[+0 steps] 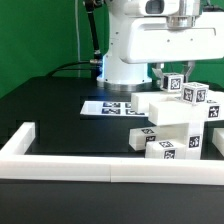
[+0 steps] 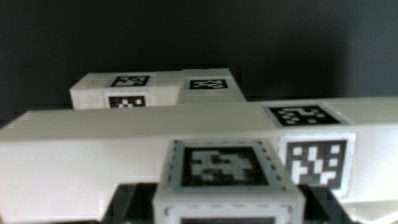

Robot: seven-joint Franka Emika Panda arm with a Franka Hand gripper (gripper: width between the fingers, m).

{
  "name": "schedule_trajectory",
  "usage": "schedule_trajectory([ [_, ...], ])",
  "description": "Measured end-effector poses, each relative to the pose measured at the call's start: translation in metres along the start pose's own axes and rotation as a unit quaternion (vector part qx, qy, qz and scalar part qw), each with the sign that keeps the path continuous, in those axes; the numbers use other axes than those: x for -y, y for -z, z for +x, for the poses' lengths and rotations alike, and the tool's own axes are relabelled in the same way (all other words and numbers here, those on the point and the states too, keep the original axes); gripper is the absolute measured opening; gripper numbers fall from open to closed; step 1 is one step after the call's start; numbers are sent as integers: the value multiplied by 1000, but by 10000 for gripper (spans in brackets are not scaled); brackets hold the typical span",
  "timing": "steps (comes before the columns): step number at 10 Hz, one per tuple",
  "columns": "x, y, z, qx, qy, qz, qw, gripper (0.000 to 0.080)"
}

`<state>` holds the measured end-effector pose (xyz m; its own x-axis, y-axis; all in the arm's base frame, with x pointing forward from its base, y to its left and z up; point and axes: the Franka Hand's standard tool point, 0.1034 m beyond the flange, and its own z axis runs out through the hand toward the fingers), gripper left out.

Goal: Assemble chair

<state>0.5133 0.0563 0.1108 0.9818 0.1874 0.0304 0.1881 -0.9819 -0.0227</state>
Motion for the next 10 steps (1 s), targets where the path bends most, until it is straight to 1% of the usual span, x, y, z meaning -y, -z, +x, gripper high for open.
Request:
schedule_trajectory([
  [2,0,0,0,0,-88,2,996,269],
  [3,0,0,0,0,-113,2,994,271],
  [5,-1,-1,0,0,-214,5,977,271],
  [6,-1,-1,0,0,-240,7,971,271],
  [7,0,-1,0,0,-288,10,958,271],
  [9,0,-1,0,1,-358,11,934,271],
  [10,0,-1,0,1,-372,13,928,271],
])
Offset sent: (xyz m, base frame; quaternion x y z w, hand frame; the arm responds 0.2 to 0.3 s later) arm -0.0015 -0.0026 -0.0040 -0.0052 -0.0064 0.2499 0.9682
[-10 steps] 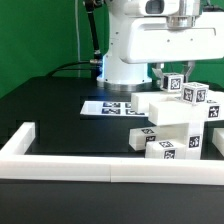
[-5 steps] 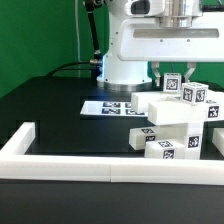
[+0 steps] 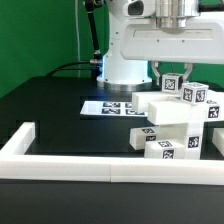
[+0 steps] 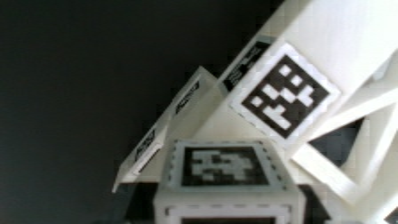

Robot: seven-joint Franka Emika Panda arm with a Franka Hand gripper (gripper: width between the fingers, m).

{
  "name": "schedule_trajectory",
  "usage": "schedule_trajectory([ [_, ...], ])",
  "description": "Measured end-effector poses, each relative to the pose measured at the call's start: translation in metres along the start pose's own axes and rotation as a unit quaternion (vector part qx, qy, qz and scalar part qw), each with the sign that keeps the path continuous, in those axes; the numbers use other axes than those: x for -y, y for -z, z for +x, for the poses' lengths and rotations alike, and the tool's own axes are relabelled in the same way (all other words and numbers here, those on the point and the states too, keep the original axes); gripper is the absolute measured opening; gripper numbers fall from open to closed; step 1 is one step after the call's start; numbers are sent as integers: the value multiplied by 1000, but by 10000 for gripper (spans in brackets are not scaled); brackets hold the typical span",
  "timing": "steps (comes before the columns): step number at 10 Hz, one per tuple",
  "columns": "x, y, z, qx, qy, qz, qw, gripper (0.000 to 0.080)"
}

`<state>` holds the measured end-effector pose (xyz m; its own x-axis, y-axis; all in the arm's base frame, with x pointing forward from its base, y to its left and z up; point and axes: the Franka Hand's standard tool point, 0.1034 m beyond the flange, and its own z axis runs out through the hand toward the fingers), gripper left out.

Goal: Assemble chair

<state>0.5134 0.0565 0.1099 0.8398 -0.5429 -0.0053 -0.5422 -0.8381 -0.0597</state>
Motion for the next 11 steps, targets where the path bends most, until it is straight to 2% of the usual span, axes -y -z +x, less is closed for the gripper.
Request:
schedule_trajectory([
  [1,0,0,0,1,-37,2,999,271],
  [2,0,0,0,1,-40,2,999,372],
  [3,0,0,0,1,-34,2,999,372],
  [4,0,0,0,1,-20,2,1000,510],
  [5,1,0,0,2,-12,2,1000,605],
  [6,1,0,0,1,1,1,1000,605],
  [8,2,1,-1,-2,109,-6,994,647],
  [11,1,1,0,-2,242,-6,970,649],
])
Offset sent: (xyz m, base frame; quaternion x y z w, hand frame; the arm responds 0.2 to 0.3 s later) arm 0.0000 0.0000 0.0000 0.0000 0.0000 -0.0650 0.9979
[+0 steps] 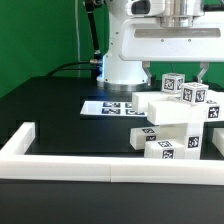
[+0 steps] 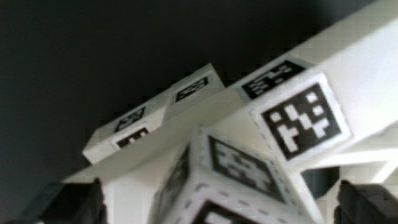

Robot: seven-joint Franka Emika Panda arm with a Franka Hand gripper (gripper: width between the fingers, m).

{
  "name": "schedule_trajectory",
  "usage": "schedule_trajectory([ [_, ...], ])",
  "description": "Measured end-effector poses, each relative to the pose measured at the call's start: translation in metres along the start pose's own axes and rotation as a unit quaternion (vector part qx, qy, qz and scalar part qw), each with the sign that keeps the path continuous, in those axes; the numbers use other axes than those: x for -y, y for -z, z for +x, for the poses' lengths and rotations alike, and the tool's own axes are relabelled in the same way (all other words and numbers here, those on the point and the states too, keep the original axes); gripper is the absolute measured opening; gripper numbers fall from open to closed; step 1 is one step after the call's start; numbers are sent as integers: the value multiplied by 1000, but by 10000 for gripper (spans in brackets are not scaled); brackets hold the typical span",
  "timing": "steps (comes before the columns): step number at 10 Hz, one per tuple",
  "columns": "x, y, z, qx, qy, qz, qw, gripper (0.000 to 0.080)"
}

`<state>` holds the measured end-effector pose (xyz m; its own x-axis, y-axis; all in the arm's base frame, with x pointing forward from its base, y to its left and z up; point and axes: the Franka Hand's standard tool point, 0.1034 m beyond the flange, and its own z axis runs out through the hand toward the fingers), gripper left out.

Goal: Assemble chair

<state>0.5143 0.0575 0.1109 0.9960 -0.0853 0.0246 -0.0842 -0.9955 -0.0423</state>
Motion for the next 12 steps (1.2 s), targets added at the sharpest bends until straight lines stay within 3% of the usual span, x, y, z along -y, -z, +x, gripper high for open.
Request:
schedule_trajectory([
  [6,-3,0,0,1,207,-4,978,649],
  [10,-3,0,0,4,336,-8,942,649],
  [12,-3,-1,-1,4,342,-8,940,621],
])
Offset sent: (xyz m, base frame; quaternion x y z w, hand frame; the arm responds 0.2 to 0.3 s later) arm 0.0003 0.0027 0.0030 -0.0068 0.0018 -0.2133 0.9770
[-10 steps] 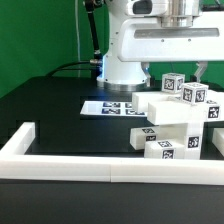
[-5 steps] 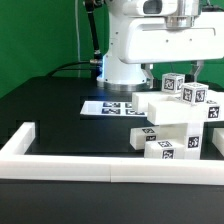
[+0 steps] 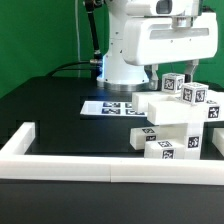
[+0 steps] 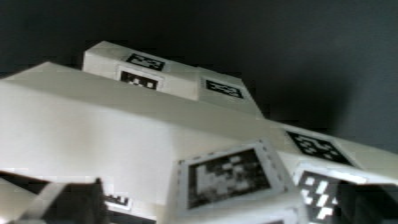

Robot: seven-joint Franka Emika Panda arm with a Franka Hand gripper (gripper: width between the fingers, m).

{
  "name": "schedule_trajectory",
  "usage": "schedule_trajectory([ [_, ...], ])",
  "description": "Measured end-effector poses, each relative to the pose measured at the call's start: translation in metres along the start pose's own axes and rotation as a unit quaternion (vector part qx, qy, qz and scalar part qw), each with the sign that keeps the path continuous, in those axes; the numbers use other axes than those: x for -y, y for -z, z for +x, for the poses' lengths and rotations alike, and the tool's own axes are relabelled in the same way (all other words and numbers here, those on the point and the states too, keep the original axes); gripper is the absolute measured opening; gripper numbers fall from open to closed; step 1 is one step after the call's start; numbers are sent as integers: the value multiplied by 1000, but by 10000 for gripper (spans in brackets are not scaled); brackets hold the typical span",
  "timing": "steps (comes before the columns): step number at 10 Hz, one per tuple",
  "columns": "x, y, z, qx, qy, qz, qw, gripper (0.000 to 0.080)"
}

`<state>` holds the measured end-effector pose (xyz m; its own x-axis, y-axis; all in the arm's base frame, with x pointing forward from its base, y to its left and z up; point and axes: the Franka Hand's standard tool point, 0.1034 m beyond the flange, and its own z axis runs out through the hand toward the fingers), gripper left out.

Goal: Assemble chair

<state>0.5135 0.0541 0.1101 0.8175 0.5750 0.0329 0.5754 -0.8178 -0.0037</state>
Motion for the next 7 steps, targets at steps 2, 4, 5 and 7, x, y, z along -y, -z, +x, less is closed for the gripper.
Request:
schedule_trajectory([
  [2,0,0,0,0,-1,0,1000,343],
  [4,0,0,0,0,-27,1,1000,269],
  [5,0,0,0,0,-77,1,997,269],
  [7,0,0,0,0,-150,1,989,269],
])
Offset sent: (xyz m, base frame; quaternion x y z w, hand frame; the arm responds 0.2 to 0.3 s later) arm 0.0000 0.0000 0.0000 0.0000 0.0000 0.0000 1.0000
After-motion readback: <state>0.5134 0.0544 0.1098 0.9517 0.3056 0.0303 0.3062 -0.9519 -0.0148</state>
